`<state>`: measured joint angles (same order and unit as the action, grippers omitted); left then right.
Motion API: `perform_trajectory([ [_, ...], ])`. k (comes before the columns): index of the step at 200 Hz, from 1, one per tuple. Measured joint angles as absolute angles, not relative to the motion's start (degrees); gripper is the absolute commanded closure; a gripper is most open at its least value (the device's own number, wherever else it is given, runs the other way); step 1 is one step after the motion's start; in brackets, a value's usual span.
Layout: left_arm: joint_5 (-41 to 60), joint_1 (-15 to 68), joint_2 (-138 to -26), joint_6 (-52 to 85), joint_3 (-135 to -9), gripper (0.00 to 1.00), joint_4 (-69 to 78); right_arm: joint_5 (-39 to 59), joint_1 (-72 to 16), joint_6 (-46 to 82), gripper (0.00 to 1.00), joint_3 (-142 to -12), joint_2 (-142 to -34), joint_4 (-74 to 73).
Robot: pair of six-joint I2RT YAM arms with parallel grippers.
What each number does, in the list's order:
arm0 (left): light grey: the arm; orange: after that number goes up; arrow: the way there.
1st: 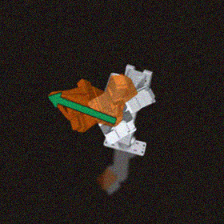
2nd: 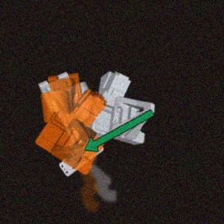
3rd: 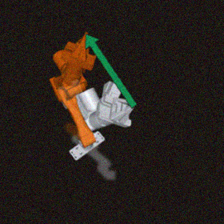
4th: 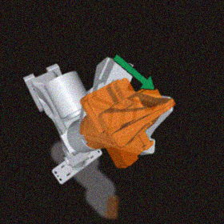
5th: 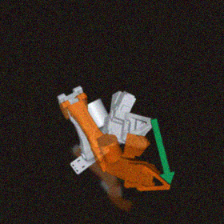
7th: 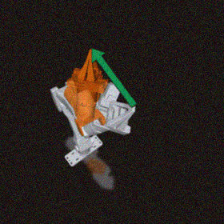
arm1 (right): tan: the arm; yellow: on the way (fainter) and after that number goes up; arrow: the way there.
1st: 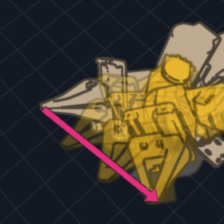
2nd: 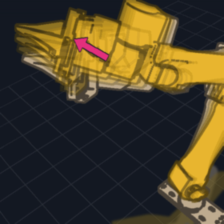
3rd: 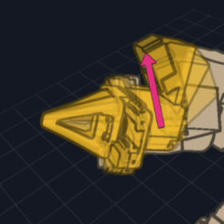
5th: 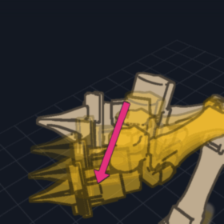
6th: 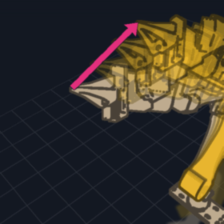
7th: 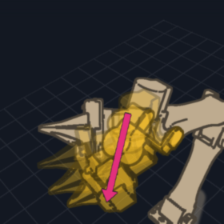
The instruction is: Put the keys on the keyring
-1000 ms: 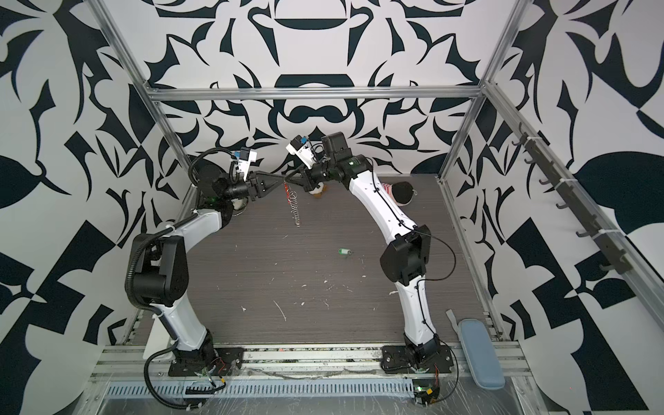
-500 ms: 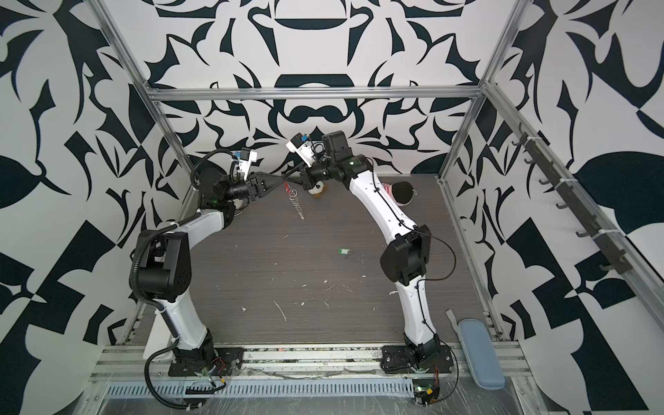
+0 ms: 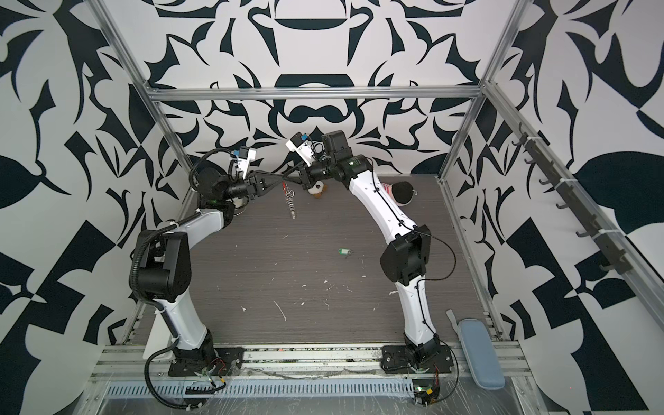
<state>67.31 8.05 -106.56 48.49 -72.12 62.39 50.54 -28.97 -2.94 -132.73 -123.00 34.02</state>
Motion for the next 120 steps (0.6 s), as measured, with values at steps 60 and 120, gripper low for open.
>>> perform_trajectory([
  [60,68.05,8.21,-106.59,49.47,-72.16,1.0,63.44,50.33,-28.82,-2.74,1.0,-132.73,-123.0,33.87],
  [120,66.08,8.38,-106.61,50.19,-71.94,1.0,65.36,49.69,-28.64,-0.84,1.0,-132.66,-123.02,32.47],
])
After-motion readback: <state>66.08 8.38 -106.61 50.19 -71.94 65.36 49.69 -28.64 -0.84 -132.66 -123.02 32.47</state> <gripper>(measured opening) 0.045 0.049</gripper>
